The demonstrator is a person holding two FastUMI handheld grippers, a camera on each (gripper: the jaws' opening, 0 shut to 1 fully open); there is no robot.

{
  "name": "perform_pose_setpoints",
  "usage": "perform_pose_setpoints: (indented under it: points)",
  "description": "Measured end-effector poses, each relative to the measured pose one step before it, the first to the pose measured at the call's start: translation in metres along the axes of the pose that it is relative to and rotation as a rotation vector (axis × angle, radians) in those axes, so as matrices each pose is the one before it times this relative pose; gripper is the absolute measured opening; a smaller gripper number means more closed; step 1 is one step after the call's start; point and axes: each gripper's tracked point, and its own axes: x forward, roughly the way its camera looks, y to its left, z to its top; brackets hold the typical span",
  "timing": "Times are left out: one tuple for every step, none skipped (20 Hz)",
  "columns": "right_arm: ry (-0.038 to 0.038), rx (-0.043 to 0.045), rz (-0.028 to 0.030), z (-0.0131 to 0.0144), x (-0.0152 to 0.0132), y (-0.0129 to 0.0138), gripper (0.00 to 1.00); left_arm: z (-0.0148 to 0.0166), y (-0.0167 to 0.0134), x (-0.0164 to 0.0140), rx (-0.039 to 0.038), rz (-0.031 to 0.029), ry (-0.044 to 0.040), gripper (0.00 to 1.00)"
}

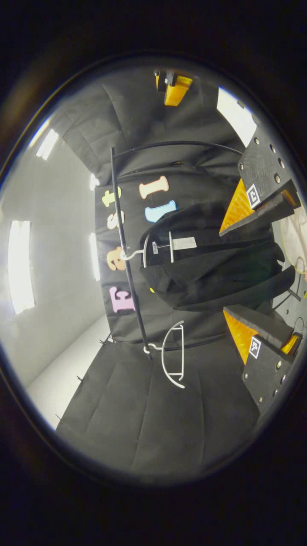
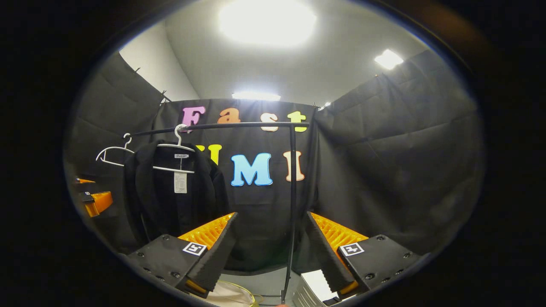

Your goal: Grasp the clothes on the hanger with both hands and then place them into the laundry hamper below.

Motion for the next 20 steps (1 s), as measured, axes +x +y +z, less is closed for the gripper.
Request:
perform_pose_setpoints:
  points:
    - [0.00026, 0.00236, 0.0011, 0.00091, 0.00066, 0.00252, 0.97, 0.00015, 0.0015, 0.0, 0.00201, -0.00162, -0.00068, 0.93]
    - [-0.00129, 0.00358, 0.00088, 0.0009, 0.00052, 0.00309, 0.97, 0.00112, 0.00212, 0.00146, 0.00422, -0.00324, -0.00247, 0.93]
    - [-0.00153, 0.00367, -0.00013, 0.00142, 0.00123, 0.00353, 0.97, 0.00016, 0.00102, 0.00067, 0.00502, -0.00595, -0.00203, 0.93]
    - [0.00055, 0.00355, 0.00274, -0.00029, 0.0027, 0.00468, 0.97, 0.00064, 0.00157, 0.00132, 0.00587, -0.00473, -0.00022, 0.93]
    - [0.00356, 0.00361, 0.00202, -0.00012, 0.0028, 0.00507, 0.98, -0.0006, 0.00165, 0.001, 0.00349, -0.00493, -0.00062, 0.93]
    - [0.00195, 0.00407, 0.00157, -0.00024, 0.00232, 0.00381, 0.97, -0.00003, 0.0018, 0.00339, -0.00065, -0.00574, -0.00022, 0.93]
    - [0.00044, 0.0053, 0.00319, 0.00117, 0.0038, 0.00506, 0.97, -0.00024, 0.00124, 0.00227, -0.0035, -0.00396, 0.00075, 0.93]
    - [-0.00788, 0.00396, 0.00721, 0.00134, 0.00298, 0.00532, 0.97, 0.00085, 0.00113, 0.00333, -0.00548, -0.00558, -0.00234, 0.93]
    - [-0.00791, 0.0035, 0.00754, 0.00221, 0.00426, 0.00453, 0.97, 0.00295, 0.0018, 0.0031, -0.00247, -0.00303, -0.00947, 0.93]
    - [-0.00104, 0.00532, 0.01655, 0.00045, 0.00541, 0.00575, 0.97, 0.00259, 0.00314, 0.00313, 0.00192, 0.00476, -0.00637, 0.93]
    - [0.00383, 0.00436, 0.0206, 0.00037, 0.00655, 0.00646, 0.97, 0.00077, 0.00189, 0.00179, 0.00439, 0.00757, 0.00159, 0.93]
    - [0.00372, 0.0019, 0.02125, -0.00028, 0.00774, 0.00619, 0.97, 0.00078, 0.00092, 0.00402, 0.00245, 0.00724, 0.00502, 0.93]
    - [0.00232, -0.00022, 0.01938, 0.00011, 0.0089, 0.00423, 0.97, 0.00022, -0.00082, 0.00517, -0.00025, 0.00357, 0.00467, 0.93]
    - [0.00142, 0.00132, 0.01633, 0.00033, 0.00887, 0.00379, 0.97, 0.0, -0.00318, 0.00522, -0.00179, 0.00318, 0.00459, 0.93]
    - [-0.00198, 0.00556, 0.02406, 0.0006, 0.01184, 0.00526, 0.97, -0.00079, -0.00141, 0.00497, 0.0002, 0.00652, 0.0055, 0.93]
    - [-0.00281, 0.00577, 0.02372, -0.00005, 0.01026, 0.00547, 0.97, -0.00041, -0.00151, 0.00651, 0.00212, 0.01145, 0.00576, 0.93]
    - [-0.00336, 0.0047, 0.03163, 0.00011, 0.01225, 0.00577, 0.97, 0.0005, -0.00187, 0.00638, 0.00326, 0.01706, 0.00206, 0.93]
    - [-0.00009, 0.00346, 0.02998, -0.00131, 0.01207, 0.00469, 0.97, 0.00121, -0.00171, 0.0064, 0.00446, 0.01958, 0.00253, 0.93]
    - [0.00101, 0.00278, 0.03294, -0.00083, 0.01189, 0.00427, 0.97, 0.0017, -0.00191, 0.0062, 0.00556, 0.0222, 0.0018, 0.93]
    - [-0.00028, 0.00221, 0.03346, -0.00036, 0.01315, 0.00423, 0.97, 0.00404, -0.0022, 0.00775, 0.00384, 0.02097, -0.00426, 0.93]
